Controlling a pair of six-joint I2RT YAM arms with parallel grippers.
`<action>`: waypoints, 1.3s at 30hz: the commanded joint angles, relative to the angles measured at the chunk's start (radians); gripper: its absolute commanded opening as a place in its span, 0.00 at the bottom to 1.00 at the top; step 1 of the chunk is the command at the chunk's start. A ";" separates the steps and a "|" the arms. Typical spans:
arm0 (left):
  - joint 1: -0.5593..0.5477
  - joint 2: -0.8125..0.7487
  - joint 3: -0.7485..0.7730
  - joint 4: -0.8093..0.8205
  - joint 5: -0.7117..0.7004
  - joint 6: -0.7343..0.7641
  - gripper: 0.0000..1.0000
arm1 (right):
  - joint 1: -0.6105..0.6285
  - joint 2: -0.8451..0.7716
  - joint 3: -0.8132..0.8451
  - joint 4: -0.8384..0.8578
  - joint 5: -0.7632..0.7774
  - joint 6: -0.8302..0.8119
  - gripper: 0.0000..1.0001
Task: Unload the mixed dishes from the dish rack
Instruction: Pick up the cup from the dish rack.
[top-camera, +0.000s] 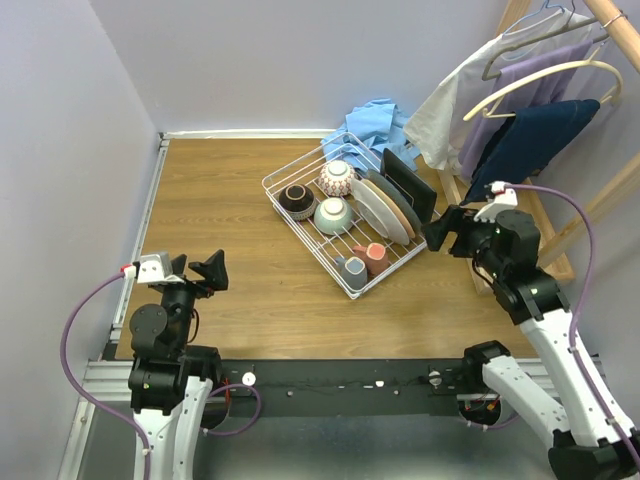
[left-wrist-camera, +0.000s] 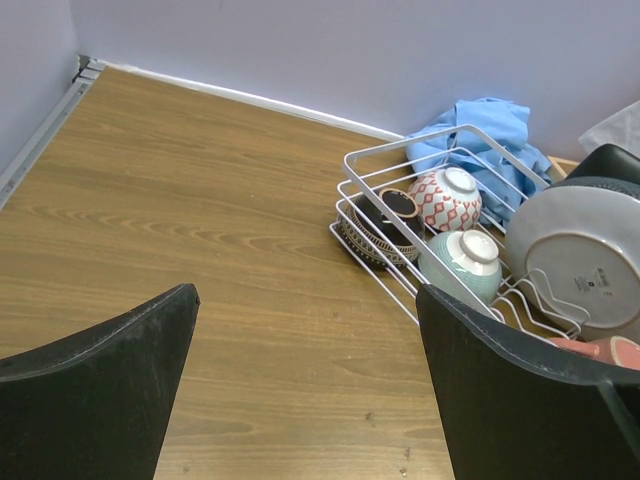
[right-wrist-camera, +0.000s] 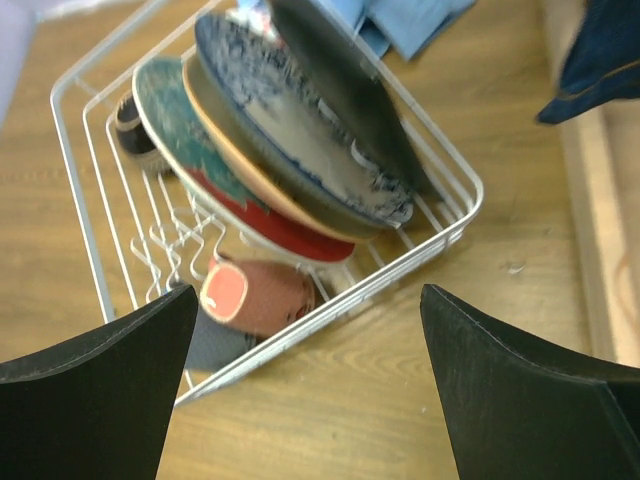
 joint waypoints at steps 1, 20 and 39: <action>0.006 -0.034 0.026 -0.039 0.010 0.017 0.99 | 0.003 0.075 0.073 -0.075 -0.154 -0.040 1.00; 0.007 -0.019 -0.001 -0.033 0.036 0.042 0.99 | 0.299 0.378 0.283 -0.322 -0.002 0.040 0.96; 0.006 -0.035 -0.007 -0.041 0.023 0.035 0.99 | 0.558 0.671 0.465 -0.401 0.093 -0.043 0.86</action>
